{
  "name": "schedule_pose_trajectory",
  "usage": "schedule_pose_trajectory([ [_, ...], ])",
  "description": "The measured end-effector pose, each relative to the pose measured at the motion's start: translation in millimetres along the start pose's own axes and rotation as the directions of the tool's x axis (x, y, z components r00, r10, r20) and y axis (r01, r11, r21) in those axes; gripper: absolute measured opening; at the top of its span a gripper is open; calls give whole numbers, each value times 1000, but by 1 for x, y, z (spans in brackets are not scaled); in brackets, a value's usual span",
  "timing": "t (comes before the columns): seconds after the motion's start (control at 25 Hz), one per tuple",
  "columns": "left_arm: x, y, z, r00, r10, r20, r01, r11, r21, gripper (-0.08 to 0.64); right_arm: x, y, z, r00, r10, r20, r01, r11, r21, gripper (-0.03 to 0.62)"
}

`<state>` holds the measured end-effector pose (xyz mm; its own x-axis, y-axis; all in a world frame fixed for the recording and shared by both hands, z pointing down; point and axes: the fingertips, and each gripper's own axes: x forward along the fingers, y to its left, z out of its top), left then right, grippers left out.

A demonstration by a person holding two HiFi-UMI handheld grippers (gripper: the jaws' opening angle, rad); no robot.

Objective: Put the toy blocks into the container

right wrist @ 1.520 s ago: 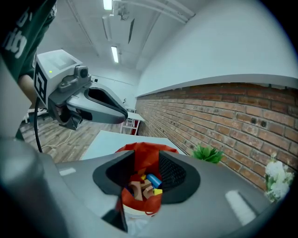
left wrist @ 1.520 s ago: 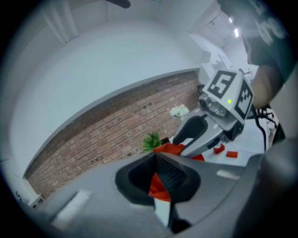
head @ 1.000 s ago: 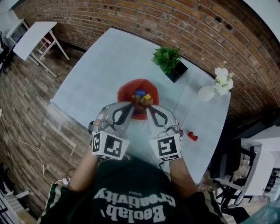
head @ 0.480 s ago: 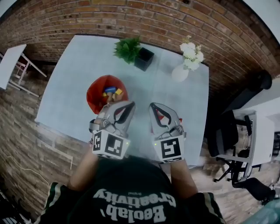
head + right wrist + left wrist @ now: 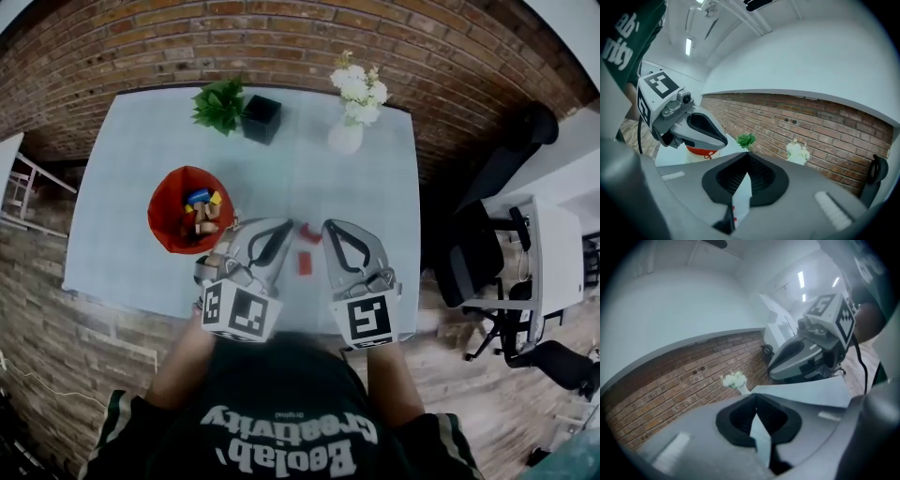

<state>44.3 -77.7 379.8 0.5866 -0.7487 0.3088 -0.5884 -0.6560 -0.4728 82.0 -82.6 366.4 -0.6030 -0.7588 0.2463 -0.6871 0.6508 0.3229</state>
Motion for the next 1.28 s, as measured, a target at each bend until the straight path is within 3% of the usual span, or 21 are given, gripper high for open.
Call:
schedule_pose_trajectory([
  [0.12,3,-5,-2,1000,-11,-4,11,1000,3,3,0,2,-4,1000,8,-7,-8,1000,-1,6],
  [0.2,3,-6,-4,1000,-11,-10,11,1000,-1,3,3,8,-9,998,55,-29,-55,998,-9,8],
  [0.28,2,-7,-8,1000,-9,-14,9,1000,-11,3,8,22,-23,985,149,-91,-154,987,-51,8],
  [0.36,1,-10,-13,1000,-6,-20,6,1000,-26,3,13,39,-43,951,252,-180,-276,953,-122,15],
  [0.44,-1,-15,-18,1000,-4,-26,3,999,-36,3,16,58,-67,894,348,-282,-405,896,-180,54],
  [0.6,-3,-27,-23,999,-11,-33,9,999,-49,3,15,93,-118,729,481,-487,-640,732,-236,145],
  [0.72,-3,-35,-29,999,-21,-45,19,998,-56,3,17,106,-153,630,504,-590,-730,644,-229,184],
  [0.84,-7,-41,-37,998,-28,-59,23,997,-73,3,21,114,-185,547,489,-679,-788,575,-220,231],
  [1.08,-10,-45,-47,998,-29,-60,21,991,-128,3,30,128,-240,397,485,-779,-866,480,-142,264],
  [1.28,-11,-39,-55,997,-18,-69,8,989,-148,3,42,137,-268,344,464,-816,-876,472,-100,267],
])
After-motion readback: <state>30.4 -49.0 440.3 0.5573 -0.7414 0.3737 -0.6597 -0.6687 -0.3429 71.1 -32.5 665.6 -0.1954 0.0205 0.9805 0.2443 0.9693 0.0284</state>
